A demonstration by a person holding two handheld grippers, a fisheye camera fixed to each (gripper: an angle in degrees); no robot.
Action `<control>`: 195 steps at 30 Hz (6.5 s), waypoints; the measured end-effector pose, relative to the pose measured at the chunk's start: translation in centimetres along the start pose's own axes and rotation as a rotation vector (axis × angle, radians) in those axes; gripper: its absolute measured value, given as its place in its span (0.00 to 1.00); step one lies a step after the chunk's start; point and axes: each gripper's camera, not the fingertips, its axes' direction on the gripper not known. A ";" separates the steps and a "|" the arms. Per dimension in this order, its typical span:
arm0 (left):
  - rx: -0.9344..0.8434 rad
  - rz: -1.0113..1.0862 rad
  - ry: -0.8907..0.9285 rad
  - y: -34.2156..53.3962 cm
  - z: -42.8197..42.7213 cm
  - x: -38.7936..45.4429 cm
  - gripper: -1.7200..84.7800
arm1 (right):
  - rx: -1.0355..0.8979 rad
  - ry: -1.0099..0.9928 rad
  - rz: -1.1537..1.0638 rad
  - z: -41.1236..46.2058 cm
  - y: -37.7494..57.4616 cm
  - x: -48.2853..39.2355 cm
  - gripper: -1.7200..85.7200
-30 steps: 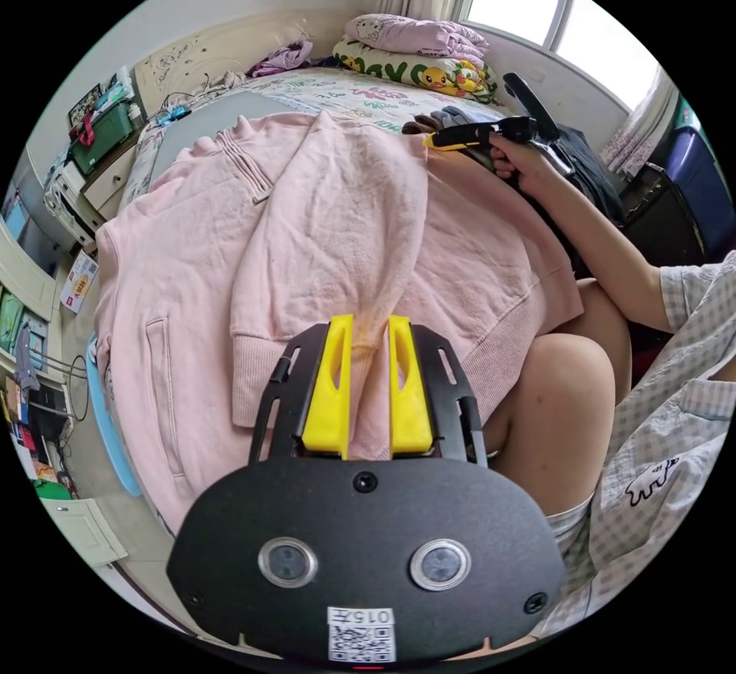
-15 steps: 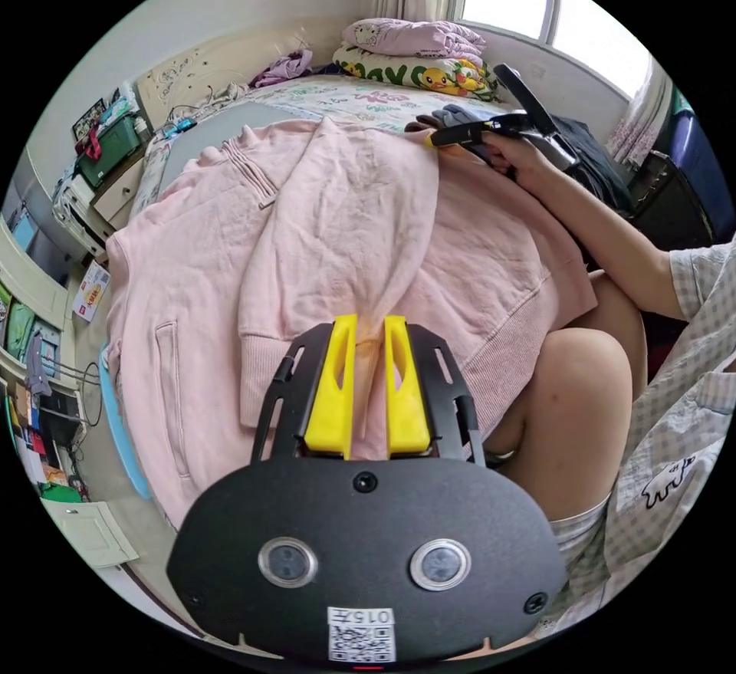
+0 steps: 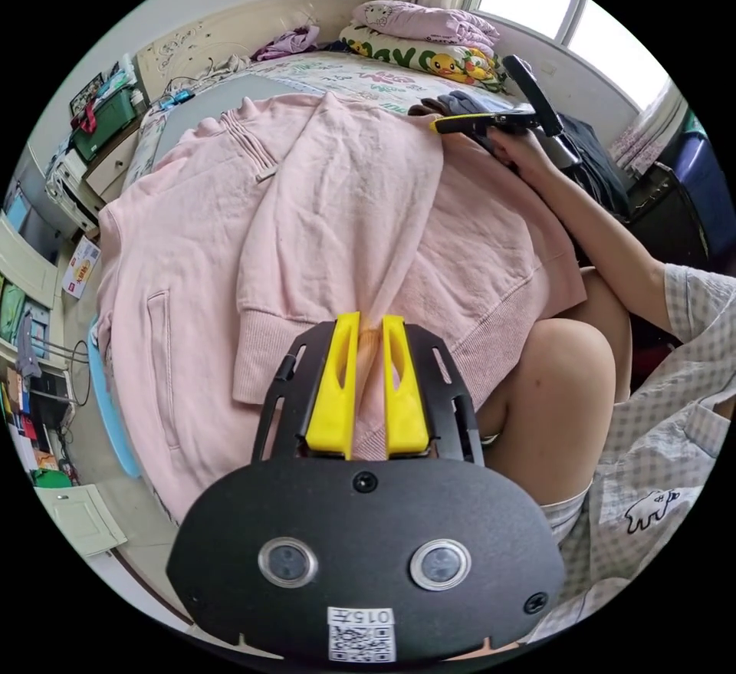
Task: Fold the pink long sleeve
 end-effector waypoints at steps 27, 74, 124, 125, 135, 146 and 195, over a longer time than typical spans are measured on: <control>0.768 -1.487 0.693 29.2 -12.4 -63.6 0.19 | -0.128 -0.086 -0.681 10.5 34.5 -14.3 0.01; 0.260 -0.080 -0.045 -2.6 2.3 -1.7 0.02 | 0.075 -0.363 0.029 -6.2 15.4 -5.6 0.11; 0.356 -0.254 0.237 11.2 8.0 -9.0 0.15 | -0.121 -0.418 0.205 -29.8 1.8 -17.5 0.15; 0.363 -0.245 0.229 11.4 7.7 -8.5 0.15 | -0.166 -0.439 0.166 -28.7 0.9 -18.3 0.16; 0.507 0.130 0.171 8.4 6.4 8.3 0.15 | -0.331 -0.491 -0.237 -30.4 -4.2 -24.3 0.13; 0.290 0.091 -0.027 6.7 14.7 12.3 0.05 | -0.222 -0.606 -0.229 -34.7 -2.2 -22.2 0.11; -0.002 -0.309 -0.627 -9.1 20.8 -19.3 0.04 | -0.086 -0.417 -0.024 -33.4 -1.7 -25.8 0.03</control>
